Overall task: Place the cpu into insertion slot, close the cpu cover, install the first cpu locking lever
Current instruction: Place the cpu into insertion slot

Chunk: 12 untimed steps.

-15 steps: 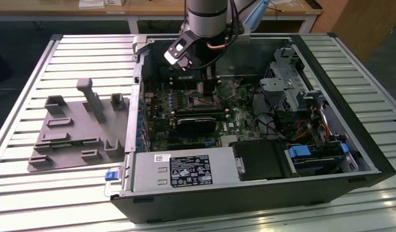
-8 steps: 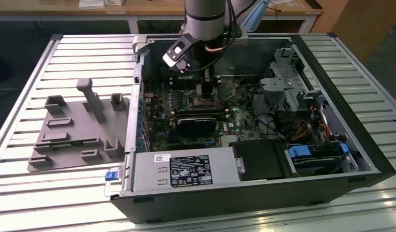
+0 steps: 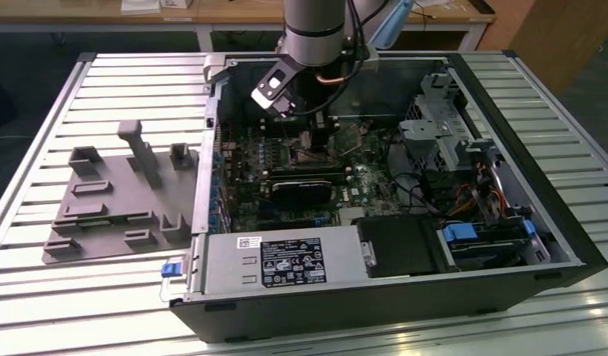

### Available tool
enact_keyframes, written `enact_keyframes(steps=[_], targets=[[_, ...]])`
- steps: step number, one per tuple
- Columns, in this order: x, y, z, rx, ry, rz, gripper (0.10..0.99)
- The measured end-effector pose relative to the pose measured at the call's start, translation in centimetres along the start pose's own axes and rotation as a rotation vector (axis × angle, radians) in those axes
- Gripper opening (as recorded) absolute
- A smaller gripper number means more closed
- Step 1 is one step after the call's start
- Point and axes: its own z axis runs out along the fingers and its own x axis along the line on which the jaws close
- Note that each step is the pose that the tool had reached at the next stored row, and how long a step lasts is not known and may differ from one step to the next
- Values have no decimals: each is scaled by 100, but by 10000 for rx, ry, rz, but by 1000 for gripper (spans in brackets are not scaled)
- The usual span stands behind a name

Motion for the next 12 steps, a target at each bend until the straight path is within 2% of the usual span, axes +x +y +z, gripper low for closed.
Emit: enact_keyframes(steps=[6, 12], targets=[[-2, -34, 71, -1, 1, -7, 537], [-2, -36, 80, 0, 1, -7, 537]])
